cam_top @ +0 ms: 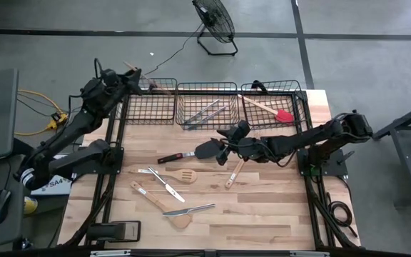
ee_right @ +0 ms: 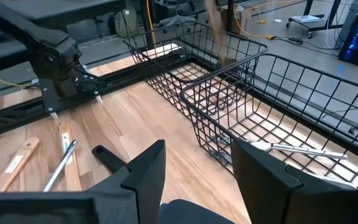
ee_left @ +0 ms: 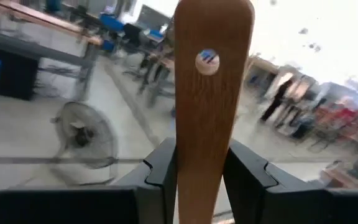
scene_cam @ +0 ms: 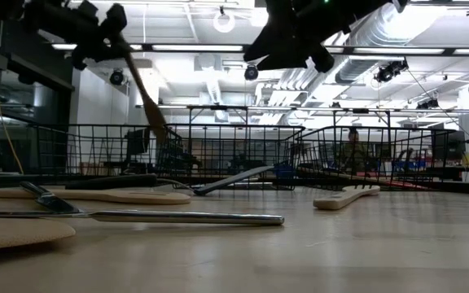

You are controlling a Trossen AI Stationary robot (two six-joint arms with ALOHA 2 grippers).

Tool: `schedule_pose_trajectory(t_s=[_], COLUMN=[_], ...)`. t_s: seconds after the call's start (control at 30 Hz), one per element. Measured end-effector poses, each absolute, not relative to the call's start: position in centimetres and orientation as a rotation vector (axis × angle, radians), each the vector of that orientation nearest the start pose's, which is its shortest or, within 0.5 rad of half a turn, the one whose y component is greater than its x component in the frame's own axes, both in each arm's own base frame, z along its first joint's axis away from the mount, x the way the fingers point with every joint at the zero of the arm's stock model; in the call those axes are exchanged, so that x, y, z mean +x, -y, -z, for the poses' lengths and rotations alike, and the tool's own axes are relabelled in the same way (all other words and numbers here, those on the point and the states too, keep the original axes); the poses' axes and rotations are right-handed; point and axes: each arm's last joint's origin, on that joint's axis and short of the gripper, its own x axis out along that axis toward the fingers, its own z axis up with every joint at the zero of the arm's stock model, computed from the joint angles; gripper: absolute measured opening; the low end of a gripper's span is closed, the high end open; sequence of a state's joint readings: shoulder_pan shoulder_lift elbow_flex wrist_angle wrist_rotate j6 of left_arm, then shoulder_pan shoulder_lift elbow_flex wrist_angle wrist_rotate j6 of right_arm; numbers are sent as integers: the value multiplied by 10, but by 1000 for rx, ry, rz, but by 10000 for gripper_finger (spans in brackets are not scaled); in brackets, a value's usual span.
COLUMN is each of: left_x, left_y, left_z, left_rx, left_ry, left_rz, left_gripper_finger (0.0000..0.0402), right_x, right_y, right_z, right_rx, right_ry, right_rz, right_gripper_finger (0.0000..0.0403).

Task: Pick & Place Kitchen Items
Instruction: Put the brown serving spoon into the left mesh basket

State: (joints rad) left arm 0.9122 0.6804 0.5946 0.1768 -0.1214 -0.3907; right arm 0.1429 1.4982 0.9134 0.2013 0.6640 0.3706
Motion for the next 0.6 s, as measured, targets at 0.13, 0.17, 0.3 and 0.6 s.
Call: schedule_pose_trajectory(t_s=[0.13,0.17,0.3,0.6], left_x=[93,92,90,87], left_y=[-126,-125,-123,-123], left_z=[-316,-318,-316,-310], left_rx=[-319,-311,-266,-174], left_ry=[277,294,239,119], left_rz=[-1007,-1001,-1049,-1140], left_gripper_finger=[94,94,94,94], right_x=[321,321,321,321], right_y=[-28,-27,-27,-27], right_z=[-246,-246,-246,-245], right_rx=[206,212,214,221], right_ry=[-265,-266,-269,-268], right_rz=[586,590,593,595], right_gripper_finger=[175,175,175,175])
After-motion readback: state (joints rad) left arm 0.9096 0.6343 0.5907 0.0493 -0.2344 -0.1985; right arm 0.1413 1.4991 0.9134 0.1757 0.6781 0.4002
